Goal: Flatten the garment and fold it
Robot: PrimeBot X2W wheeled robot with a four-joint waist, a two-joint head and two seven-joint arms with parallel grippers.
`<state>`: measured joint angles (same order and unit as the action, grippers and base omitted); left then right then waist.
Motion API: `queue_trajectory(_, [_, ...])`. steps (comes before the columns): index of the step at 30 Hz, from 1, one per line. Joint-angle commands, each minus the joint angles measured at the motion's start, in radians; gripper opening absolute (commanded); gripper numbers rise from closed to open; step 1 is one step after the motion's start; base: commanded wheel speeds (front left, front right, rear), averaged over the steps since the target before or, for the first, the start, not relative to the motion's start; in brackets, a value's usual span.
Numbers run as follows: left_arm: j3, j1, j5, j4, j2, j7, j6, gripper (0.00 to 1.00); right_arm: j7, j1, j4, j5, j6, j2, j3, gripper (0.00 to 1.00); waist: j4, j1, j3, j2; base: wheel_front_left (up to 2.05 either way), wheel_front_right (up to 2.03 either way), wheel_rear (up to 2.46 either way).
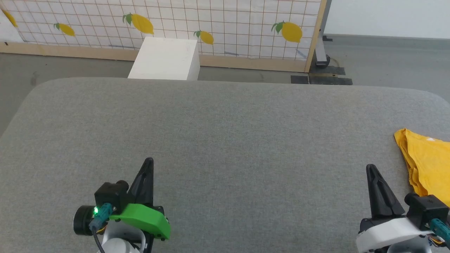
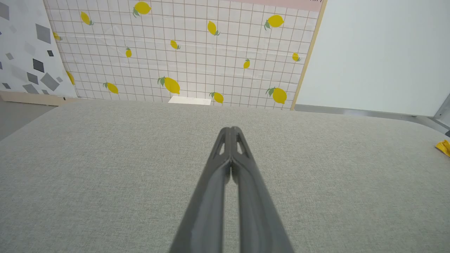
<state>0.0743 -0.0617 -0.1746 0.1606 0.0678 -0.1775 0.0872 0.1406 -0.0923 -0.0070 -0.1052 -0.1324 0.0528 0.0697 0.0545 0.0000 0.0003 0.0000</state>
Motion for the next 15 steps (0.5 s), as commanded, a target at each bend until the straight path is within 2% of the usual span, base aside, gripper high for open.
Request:
queue_trajectory(1, [-0.006, 0.014, 0.011, -0.009, -0.005, 0.005, -0.005, 0.00, -0.005, 0.018, 0.002, 0.011, 0.001, -0.001, -0.003, 0.00, -0.001, 0.0000, 0.000, 0.0000, 0.00, 0.00, 0.00])
queue_trajectory(15, [-0.017, 0.021, 0.038, -0.034, -0.007, 0.033, -0.018, 0.00, -0.027, 0.030, 0.003, 0.026, 0.001, -0.001, -0.014, 0.00, -0.010, 0.0000, 0.000, 0.0000, 0.00, 0.00, 0.00])
